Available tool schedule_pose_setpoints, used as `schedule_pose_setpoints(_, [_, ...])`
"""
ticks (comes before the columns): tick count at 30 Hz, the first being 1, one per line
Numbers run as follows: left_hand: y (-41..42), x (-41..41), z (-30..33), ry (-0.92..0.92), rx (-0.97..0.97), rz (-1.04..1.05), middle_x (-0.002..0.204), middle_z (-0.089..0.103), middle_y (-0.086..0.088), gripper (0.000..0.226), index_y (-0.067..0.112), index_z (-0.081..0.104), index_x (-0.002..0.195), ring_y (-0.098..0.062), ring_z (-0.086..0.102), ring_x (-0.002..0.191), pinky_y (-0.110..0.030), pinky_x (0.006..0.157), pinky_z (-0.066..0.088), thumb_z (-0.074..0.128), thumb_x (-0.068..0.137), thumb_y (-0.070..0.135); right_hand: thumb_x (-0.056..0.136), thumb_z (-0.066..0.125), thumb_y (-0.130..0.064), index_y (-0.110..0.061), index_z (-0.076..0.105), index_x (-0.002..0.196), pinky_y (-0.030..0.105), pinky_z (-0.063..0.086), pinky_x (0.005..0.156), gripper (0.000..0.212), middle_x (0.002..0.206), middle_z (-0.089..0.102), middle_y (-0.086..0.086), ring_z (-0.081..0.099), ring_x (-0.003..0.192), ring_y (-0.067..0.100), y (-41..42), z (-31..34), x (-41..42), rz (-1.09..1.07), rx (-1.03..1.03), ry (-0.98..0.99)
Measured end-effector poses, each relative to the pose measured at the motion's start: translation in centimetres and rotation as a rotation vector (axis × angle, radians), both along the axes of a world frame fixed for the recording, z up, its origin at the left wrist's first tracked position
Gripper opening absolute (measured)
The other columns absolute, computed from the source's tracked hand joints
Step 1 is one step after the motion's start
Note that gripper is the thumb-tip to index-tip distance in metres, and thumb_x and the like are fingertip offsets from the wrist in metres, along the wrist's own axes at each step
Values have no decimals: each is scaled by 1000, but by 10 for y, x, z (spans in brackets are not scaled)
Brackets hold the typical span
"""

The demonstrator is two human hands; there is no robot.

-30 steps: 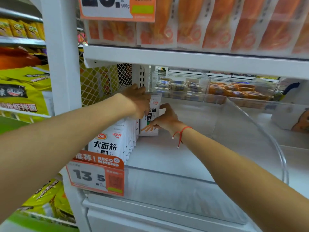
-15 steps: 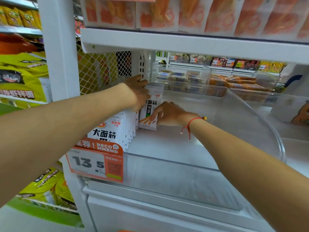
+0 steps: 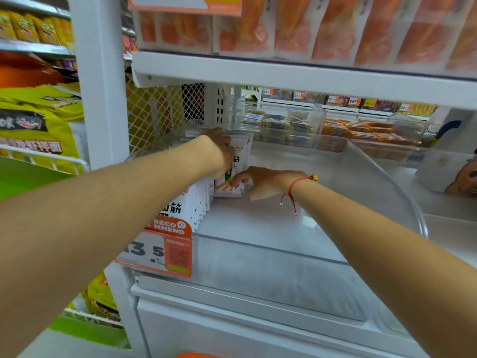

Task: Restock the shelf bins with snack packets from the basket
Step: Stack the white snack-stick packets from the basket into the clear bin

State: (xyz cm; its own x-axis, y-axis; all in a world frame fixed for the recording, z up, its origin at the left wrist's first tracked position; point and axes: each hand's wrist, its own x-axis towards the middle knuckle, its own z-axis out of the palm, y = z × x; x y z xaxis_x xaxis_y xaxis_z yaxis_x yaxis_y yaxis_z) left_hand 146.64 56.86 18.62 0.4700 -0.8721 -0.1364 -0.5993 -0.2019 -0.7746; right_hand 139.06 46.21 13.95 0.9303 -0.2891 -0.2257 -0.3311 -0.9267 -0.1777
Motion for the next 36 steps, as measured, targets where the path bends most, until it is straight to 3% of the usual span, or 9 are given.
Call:
schedule_pose_setpoints(3, [11, -17, 2, 108, -9, 65, 156, 19, -9, 56, 16, 25, 149, -27, 16, 144, -42, 115, 16, 38, 95, 14, 87, 51, -12, -39, 28, 145, 33, 49, 89, 68, 151, 29, -2, 39, 133, 27, 7, 10, -12, -16, -45, 152])
schedule_pose_setpoints(7, [35, -33, 6, 270, -157, 111, 151, 31, -9, 52, 18, 37, 144, -26, 32, 136, -39, 110, 27, 42, 93, 9, 88, 53, -13, -32, 35, 144, 35, 37, 108, 61, 150, 36, 1, 38, 134, 24, 21, 16, -37, -21, -35, 23])
schedule_pose_setpoints(13, [86, -70, 21, 425, -628, -52, 133, 55, -4, 43, 32, 51, 133, -24, 45, 124, -38, 101, 31, 47, 91, 21, 84, 60, -11, -22, 68, 111, 32, 49, 86, 30, 104, 64, 1, 60, 101, 23, 51, 32, -90, -43, 5, -392])
schedule_pose_setpoints(16, [114, -104, 26, 545, -924, -78, 121, 63, -2, 31, 30, 59, 122, -25, 55, 113, -36, 91, 39, 42, 96, 26, 84, 62, -13, -18, 71, 98, 32, 49, 75, 18, 79, 59, -3, 58, 78, 16, 71, 42, -125, -63, 66, -559])
schedule_pose_setpoints(20, [151, -151, 15, 784, -1169, -25, 110, 67, 4, 24, 32, 64, 110, -24, 60, 102, -33, 77, 45, 44, 97, 32, 85, 65, -16, -22, 69, 88, 27, 45, 66, 8, 72, 62, 1, 53, 63, 11, 106, 47, -176, -33, 169, -687])
schedule_pose_setpoints(25, [186, -194, -36, 1018, -1211, 76, 93, 62, 13, 20, 34, 64, 108, -12, 58, 89, -26, 68, 44, 49, 96, 30, 89, 63, -11, -18, 68, 92, 15, 49, 57, 9, 68, 65, 2, 58, 52, 4, 137, 18, -237, -22, 344, -497])
schedule_pose_setpoints(29, [208, -216, -101, 1169, -1152, 151, 100, 65, 14, 20, 37, 62, 109, -12, 60, 97, -31, 78, 49, 49, 95, 32, 91, 58, -7, -12, 68, 102, 8, 45, 57, 16, 72, 65, -2, 61, 59, 7, 155, -48, -272, -56, 416, -286])
schedule_pose_setpoints(32, [215, -226, -156, 1267, -1088, 234, 99, 64, 14, 20, 35, 63, 110, -12, 62, 95, -29, 79, 49, 50, 96, 29, 91, 54, -5, -13, 68, 104, 17, 53, 69, 20, 85, 68, 4, 67, 74, 15, 167, -109, -290, -101, 467, -156])
schedule_pose_setpoints(36, [213, -236, -235, 1345, -955, 398, 122, 63, 8, 25, 30, 62, 115, -16, 61, 102, -33, 87, 51, 45, 97, 25, 92, 48, -7, -16, 66, 108, 30, 52, 81, 26, 110, 66, 9, 62, 87, 16, 178, -184, -304, -145, 480, -10])
